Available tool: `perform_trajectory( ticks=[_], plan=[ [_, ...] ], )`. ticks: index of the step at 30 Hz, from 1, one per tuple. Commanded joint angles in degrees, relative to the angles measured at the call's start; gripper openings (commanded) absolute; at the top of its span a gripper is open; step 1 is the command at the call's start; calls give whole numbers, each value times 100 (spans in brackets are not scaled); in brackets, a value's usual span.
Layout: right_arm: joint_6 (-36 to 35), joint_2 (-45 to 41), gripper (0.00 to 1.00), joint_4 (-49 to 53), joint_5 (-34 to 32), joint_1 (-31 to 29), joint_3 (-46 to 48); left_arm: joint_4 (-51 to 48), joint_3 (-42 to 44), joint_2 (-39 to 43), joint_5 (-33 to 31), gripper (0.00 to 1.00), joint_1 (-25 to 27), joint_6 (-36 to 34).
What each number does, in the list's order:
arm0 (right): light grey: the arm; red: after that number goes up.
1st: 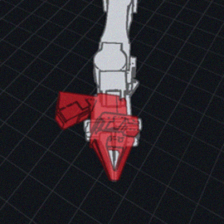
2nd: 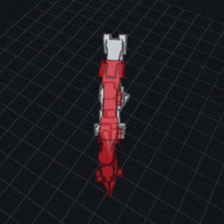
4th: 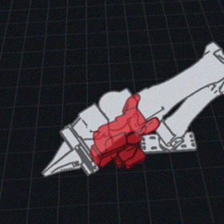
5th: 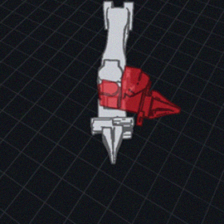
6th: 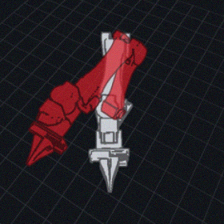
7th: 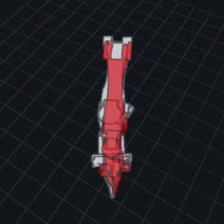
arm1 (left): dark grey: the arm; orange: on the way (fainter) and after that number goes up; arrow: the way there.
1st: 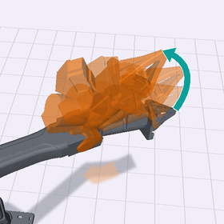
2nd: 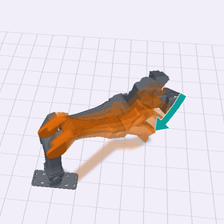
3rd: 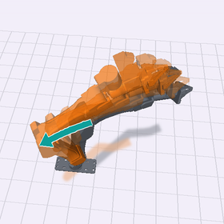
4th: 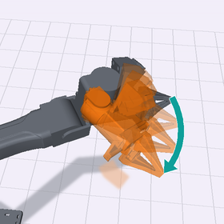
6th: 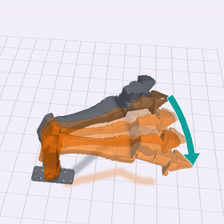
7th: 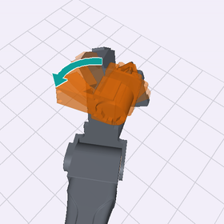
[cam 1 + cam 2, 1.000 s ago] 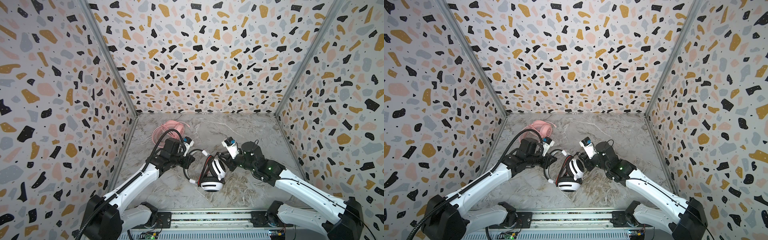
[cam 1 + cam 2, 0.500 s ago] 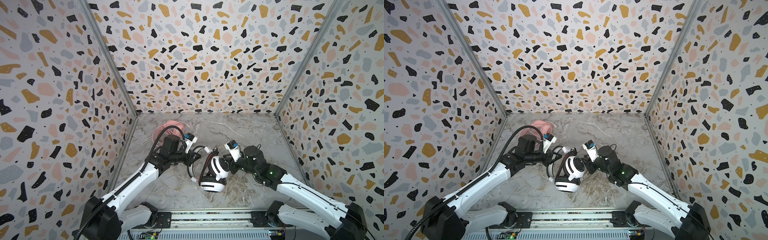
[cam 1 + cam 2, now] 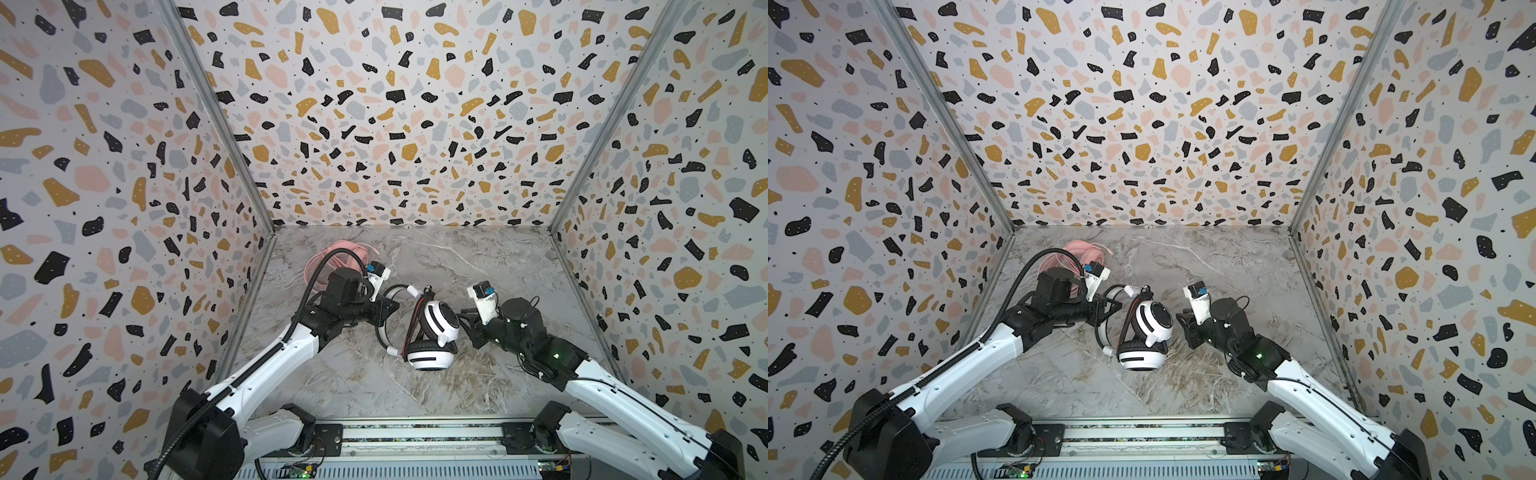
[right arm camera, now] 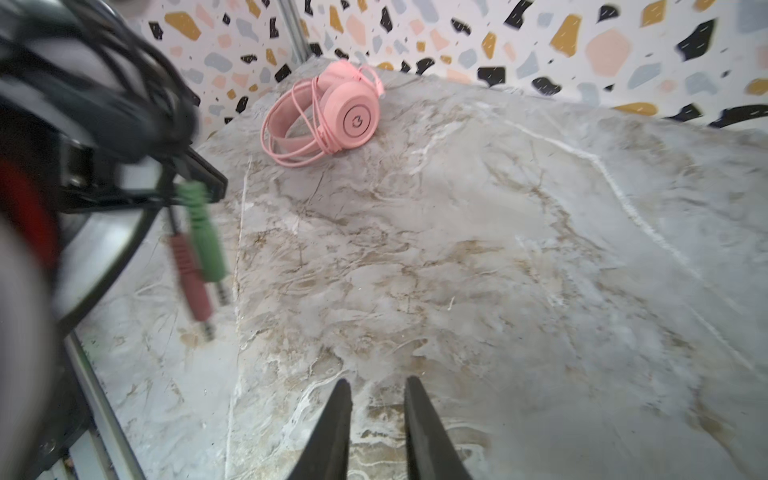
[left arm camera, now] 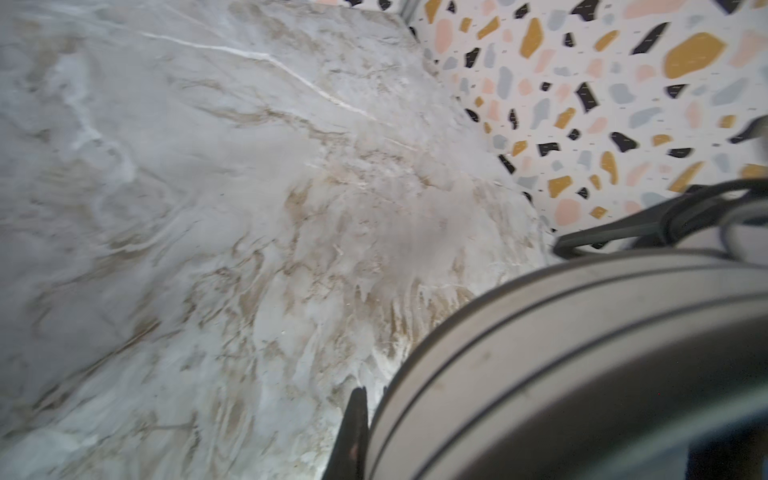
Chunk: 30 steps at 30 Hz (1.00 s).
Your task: Wrap the headphones
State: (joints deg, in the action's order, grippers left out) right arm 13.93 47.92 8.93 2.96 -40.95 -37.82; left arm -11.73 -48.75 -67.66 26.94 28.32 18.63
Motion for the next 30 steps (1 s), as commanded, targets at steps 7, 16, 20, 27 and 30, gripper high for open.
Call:
perform_trajectory(
  ticks=[7,16,20,27,30],
  plan=[
    [-182,-378,44,540,665,-153,-1242,355,245,-265,-1162,0,3,485],
    [-17,646,46,260,423,-1345,-1613,287,288,-213,-1675,0,132,437],
    [5,1128,46,76,341,-1550,-1713,113,237,-201,-1855,0,279,309],
    [34,1445,46,92,-23,-1566,-1683,-22,182,-40,-1809,0,398,316],
    [78,1511,46,32,20,-1565,-1611,-3,169,16,-1809,0,470,359]
  ],
)
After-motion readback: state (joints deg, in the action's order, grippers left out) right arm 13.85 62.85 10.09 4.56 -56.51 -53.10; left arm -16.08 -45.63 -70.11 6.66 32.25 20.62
